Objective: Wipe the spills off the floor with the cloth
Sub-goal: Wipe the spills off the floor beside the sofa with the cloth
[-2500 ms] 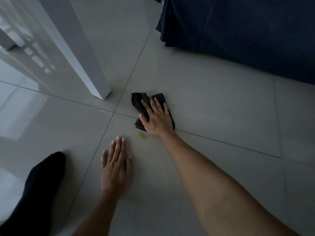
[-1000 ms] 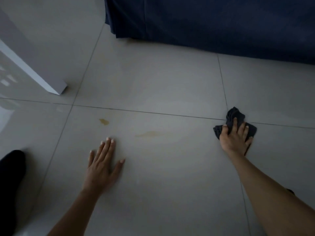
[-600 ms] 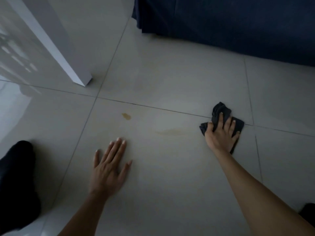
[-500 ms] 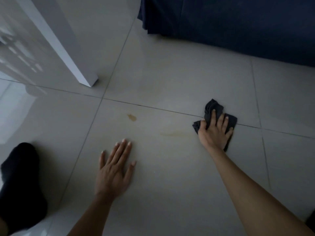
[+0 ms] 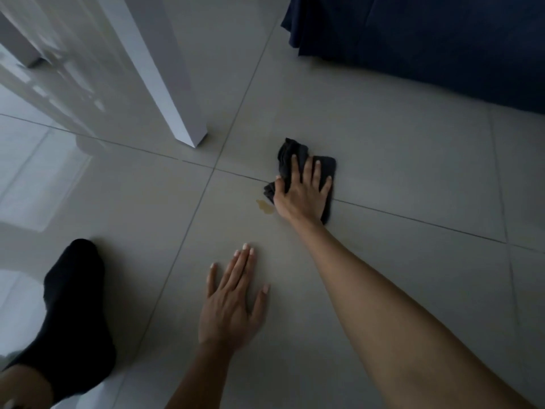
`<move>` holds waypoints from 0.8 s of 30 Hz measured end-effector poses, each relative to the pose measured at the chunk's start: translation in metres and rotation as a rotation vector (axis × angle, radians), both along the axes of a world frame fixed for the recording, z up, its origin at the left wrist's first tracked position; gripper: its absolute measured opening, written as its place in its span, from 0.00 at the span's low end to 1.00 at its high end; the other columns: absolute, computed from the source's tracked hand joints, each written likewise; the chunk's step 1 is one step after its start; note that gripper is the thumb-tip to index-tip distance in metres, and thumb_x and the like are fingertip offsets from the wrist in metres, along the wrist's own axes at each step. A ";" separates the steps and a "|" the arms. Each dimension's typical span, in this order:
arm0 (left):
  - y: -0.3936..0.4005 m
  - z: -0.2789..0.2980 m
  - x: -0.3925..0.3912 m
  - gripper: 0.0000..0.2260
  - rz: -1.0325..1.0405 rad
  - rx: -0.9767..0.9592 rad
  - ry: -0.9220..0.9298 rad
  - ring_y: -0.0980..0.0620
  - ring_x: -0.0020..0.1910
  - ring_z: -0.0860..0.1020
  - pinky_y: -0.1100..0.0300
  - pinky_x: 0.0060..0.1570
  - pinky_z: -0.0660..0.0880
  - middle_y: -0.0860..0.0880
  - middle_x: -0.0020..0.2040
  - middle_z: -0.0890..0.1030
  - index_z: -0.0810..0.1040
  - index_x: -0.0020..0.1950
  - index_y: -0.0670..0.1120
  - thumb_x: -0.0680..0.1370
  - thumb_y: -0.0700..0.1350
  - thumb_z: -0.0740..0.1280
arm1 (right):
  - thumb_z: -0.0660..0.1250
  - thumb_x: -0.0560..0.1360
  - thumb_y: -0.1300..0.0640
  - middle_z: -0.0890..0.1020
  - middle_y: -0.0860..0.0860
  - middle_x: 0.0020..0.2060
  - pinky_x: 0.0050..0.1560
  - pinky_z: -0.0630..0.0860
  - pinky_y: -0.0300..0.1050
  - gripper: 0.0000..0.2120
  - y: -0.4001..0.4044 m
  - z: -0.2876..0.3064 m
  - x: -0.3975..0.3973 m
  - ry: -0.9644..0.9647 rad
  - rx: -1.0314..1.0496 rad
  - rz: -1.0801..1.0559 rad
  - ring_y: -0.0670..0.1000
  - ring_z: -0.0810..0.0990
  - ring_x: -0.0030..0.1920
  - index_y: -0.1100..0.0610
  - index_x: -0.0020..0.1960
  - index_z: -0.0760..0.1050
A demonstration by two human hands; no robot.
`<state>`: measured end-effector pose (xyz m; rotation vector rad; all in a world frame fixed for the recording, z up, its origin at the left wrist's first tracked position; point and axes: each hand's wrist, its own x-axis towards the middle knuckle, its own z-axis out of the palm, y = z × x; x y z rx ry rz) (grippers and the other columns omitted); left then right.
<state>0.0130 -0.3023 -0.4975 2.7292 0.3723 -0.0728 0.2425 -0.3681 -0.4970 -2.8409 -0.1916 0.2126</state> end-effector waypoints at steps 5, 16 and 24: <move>0.001 -0.002 -0.001 0.29 -0.004 -0.002 0.015 0.59 0.76 0.53 0.52 0.75 0.50 0.56 0.78 0.54 0.56 0.78 0.51 0.78 0.60 0.53 | 0.51 0.79 0.41 0.50 0.53 0.79 0.74 0.38 0.59 0.30 0.043 -0.002 -0.003 -0.003 0.024 0.132 0.54 0.46 0.78 0.48 0.79 0.50; 0.002 -0.003 -0.002 0.30 -0.024 0.016 0.028 0.57 0.77 0.52 0.50 0.75 0.48 0.55 0.78 0.53 0.53 0.78 0.51 0.78 0.60 0.50 | 0.51 0.80 0.42 0.52 0.50 0.79 0.75 0.40 0.54 0.29 0.028 -0.002 -0.038 -0.039 0.021 0.466 0.50 0.47 0.78 0.47 0.78 0.51; 0.003 -0.003 -0.001 0.30 -0.025 0.059 0.027 0.58 0.77 0.50 0.49 0.75 0.49 0.55 0.78 0.52 0.50 0.79 0.52 0.78 0.61 0.49 | 0.49 0.80 0.41 0.52 0.48 0.79 0.76 0.41 0.52 0.28 -0.062 0.000 -0.051 -0.045 -0.012 0.360 0.49 0.47 0.78 0.46 0.78 0.51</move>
